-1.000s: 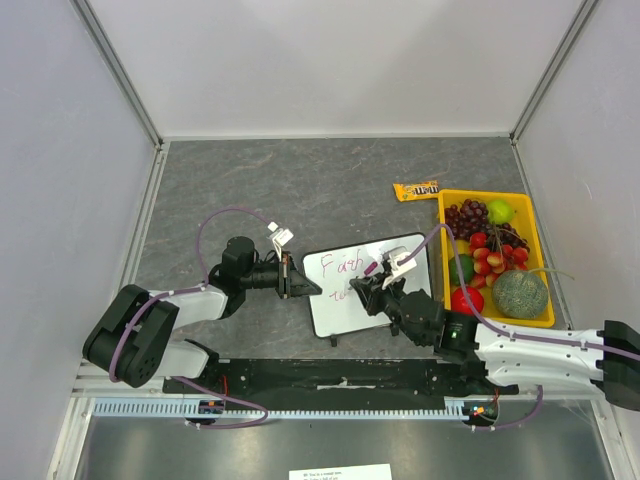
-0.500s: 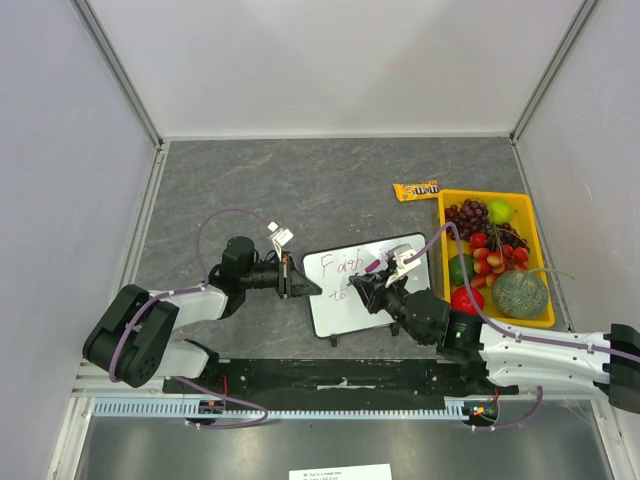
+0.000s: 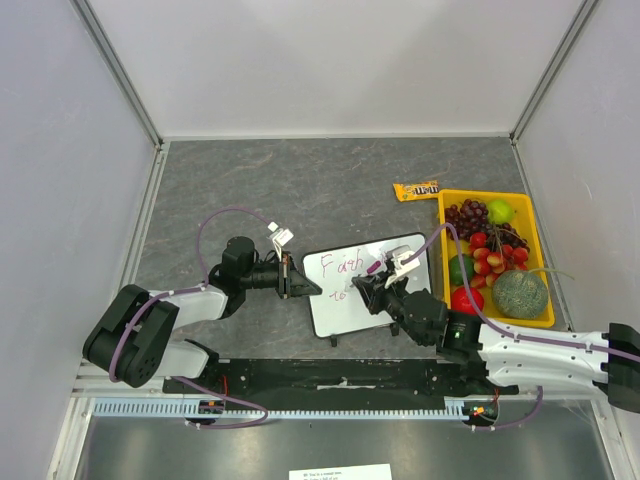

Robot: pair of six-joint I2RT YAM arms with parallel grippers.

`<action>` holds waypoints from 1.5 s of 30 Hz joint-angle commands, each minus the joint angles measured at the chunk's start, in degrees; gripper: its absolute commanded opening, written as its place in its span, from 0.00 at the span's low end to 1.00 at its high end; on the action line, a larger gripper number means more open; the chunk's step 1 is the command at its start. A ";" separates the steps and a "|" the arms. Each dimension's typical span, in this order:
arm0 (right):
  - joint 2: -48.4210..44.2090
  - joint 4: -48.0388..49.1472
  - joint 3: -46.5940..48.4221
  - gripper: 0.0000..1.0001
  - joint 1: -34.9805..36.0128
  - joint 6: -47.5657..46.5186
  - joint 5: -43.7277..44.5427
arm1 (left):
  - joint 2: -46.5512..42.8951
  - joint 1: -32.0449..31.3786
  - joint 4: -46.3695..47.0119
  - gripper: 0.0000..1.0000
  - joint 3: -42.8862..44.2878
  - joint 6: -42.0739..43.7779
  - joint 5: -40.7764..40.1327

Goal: Write a sentence on the whiteboard
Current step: Write on the whiteboard with the whiteboard.

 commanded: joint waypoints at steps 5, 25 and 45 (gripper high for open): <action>0.86 1.03 -1.24 0.00 -0.10 1.43 3.55 | 1.59 -0.59 -6.48 0.02 -0.59 6.32 -3.89; -0.37 -0.64 -2.82 0.00 -0.10 2.93 1.71 | 1.50 -0.59 -6.48 0.02 -0.68 6.50 -4.06; -1.16 0.51 -0.71 0.00 -0.10 1.34 5.75 | 1.41 -0.59 -6.48 0.02 -0.68 6.41 -3.98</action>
